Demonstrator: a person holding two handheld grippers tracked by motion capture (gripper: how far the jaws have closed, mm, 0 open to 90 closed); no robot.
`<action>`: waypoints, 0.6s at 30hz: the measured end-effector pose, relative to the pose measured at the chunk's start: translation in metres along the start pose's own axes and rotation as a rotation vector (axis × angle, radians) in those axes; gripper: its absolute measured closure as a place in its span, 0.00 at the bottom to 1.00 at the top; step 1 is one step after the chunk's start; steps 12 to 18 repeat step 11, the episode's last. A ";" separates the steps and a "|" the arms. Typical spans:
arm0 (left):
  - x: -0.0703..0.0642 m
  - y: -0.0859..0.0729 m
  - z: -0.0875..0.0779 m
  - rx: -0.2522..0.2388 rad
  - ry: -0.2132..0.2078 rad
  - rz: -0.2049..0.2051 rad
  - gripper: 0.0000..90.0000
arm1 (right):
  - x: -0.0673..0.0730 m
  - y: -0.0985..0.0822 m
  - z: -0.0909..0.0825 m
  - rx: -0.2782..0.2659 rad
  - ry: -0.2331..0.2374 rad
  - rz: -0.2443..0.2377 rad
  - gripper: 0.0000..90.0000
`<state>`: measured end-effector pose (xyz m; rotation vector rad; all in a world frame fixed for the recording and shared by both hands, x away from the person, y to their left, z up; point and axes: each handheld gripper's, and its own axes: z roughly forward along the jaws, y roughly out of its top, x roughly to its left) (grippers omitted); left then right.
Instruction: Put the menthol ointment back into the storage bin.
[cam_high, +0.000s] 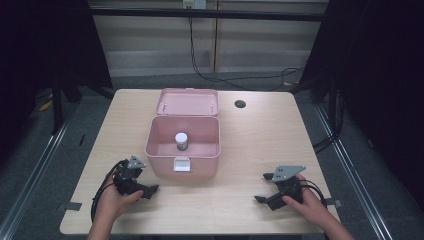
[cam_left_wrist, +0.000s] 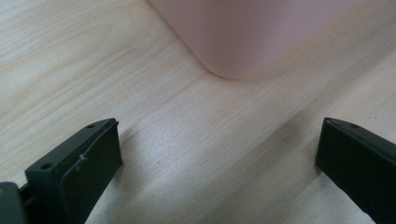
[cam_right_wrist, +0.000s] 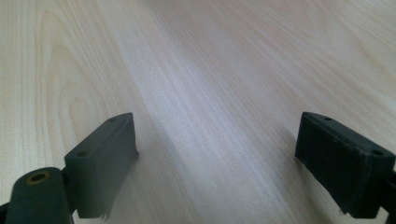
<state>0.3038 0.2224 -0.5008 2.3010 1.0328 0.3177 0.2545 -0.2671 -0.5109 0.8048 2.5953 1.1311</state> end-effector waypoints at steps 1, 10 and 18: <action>0.001 -0.001 -0.001 0.004 0.002 0.011 0.00 | 0.000 0.000 0.000 0.000 0.000 0.000 0.13; 0.002 -0.006 0.000 -0.047 -0.003 0.010 0.00 | 0.000 0.000 0.000 0.000 0.000 -0.002 0.14; 0.002 -0.006 0.000 -0.052 -0.002 0.011 0.00 | 0.000 0.000 0.000 0.000 0.000 0.000 0.13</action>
